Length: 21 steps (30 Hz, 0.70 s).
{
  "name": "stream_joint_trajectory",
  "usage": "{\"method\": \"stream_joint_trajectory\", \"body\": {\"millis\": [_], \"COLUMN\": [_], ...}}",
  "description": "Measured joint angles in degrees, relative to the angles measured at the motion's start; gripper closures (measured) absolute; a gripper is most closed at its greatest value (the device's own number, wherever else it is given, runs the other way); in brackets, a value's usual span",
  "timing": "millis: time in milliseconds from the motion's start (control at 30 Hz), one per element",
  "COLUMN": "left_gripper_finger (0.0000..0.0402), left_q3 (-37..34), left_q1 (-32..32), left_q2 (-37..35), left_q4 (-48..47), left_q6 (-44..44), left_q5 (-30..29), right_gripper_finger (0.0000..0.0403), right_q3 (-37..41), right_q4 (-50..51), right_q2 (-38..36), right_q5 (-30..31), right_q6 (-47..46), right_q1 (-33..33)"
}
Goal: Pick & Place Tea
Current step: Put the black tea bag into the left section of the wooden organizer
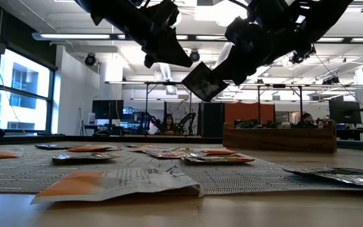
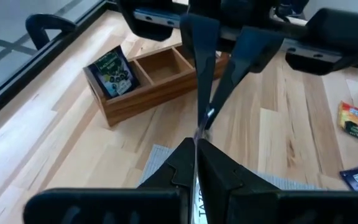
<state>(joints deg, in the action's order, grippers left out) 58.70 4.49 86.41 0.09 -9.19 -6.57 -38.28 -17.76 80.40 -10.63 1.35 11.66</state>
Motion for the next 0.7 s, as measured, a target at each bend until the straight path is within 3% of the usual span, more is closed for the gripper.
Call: {"method": "stream_joint_trajectory", "body": {"millis": [200, 367, 533, 633, 700], "left_gripper_finger": [0.0385, 0.0385, 0.0385, 0.0385, 0.0385], "left_q3": [0.0, 0.0, 0.11, -0.09, 0.15], "left_q1": [-0.02, -0.02, -0.02, -0.06, -0.02], "left_q2": [0.0, -0.31, -1.31, -2.13, -3.07], "left_q4": [-0.06, -0.46, -1.62, -2.01, -1.02], "left_q6": [0.14, -0.03, -0.25, -0.74, -1.11], "left_q5": [-1.14, -8.16, -10.3, -11.9, -13.26], "right_gripper_finger": [0.0401, 0.0401, 0.0401, 0.0402, 0.0402], "right_q3": [0.0, 0.0, 0.0, 0.53, 2.71], "right_q4": [-1.85, 1.29, 14.95, 22.67, 21.92], "right_q2": [-0.24, -3.36, -10.8, -13.69, -13.94], "right_q5": [5.19, 19.43, 32.53, 34.14, 33.08], "right_q6": [0.05, -1.31, -7.35, -16.11, -18.05], "right_q1": [-0.02, 0.0, 0.26, 2.38, 3.86]}}
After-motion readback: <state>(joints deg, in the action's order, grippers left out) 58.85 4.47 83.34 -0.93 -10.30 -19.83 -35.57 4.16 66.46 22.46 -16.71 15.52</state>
